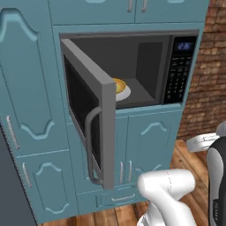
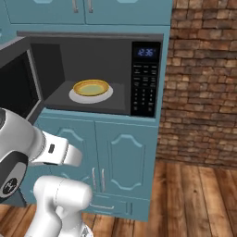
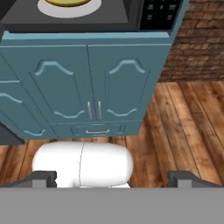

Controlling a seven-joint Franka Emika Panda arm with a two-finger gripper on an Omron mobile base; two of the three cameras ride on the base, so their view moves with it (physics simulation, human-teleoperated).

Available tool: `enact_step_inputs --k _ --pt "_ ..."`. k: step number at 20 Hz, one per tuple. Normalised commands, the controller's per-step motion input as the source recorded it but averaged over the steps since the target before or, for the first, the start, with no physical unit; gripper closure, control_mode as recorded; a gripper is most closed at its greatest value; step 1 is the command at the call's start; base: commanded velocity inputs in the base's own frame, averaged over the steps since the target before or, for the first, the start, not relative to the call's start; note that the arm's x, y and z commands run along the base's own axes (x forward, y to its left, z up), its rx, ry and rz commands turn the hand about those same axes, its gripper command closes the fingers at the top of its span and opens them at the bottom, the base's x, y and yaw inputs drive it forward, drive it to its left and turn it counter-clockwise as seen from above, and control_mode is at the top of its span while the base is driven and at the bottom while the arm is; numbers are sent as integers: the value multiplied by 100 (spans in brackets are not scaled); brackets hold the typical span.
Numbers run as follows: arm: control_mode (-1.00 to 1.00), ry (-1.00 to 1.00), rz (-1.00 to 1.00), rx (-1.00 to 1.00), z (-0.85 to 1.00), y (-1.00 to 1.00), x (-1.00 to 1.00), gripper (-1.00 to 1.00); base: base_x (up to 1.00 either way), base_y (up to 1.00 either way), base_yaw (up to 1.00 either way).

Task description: Pick the potato from the counter and place it in the microwave. Then turn on the microwave.

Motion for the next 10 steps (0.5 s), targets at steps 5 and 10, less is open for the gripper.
enact_step_inputs --k 5,10 --pt "100 0 0 0 0 0 0 -100 -60 -1 0" --pt "100 0 0 0 0 0 0 -100 -59 -1 0"
